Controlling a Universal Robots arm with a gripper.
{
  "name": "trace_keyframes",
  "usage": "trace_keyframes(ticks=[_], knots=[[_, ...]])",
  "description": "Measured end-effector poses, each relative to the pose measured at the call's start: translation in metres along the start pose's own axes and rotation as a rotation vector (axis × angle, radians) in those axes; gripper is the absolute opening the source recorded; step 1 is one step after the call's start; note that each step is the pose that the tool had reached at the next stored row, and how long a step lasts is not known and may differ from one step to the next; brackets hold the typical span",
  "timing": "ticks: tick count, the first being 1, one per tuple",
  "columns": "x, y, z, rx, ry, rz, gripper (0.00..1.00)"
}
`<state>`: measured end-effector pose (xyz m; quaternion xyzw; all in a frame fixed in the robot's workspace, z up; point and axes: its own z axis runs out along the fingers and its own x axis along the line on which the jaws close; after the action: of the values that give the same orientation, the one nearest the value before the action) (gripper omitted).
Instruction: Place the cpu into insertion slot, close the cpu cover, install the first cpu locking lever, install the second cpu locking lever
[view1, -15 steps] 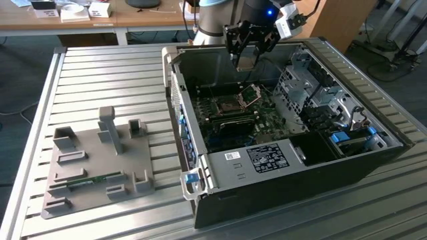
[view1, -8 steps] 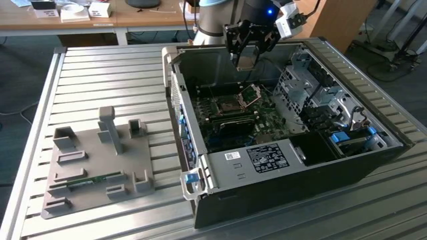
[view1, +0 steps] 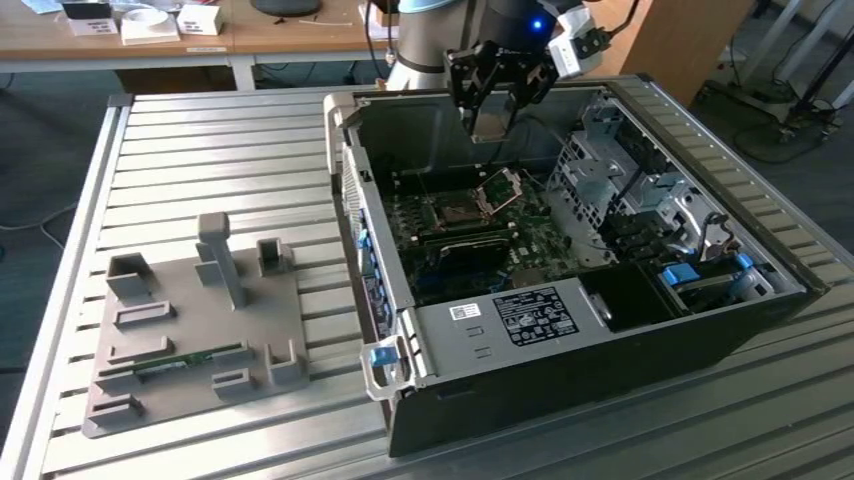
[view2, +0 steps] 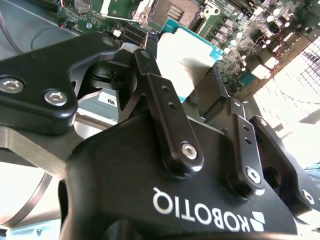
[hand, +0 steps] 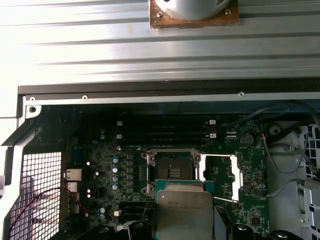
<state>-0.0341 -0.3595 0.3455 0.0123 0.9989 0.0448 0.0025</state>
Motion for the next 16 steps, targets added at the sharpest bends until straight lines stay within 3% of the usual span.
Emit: trace_keyframes(ticks=[16], knots=[[0.0004,-0.0004,0.0047,-0.0003,-0.0003,0.000,0.54]])
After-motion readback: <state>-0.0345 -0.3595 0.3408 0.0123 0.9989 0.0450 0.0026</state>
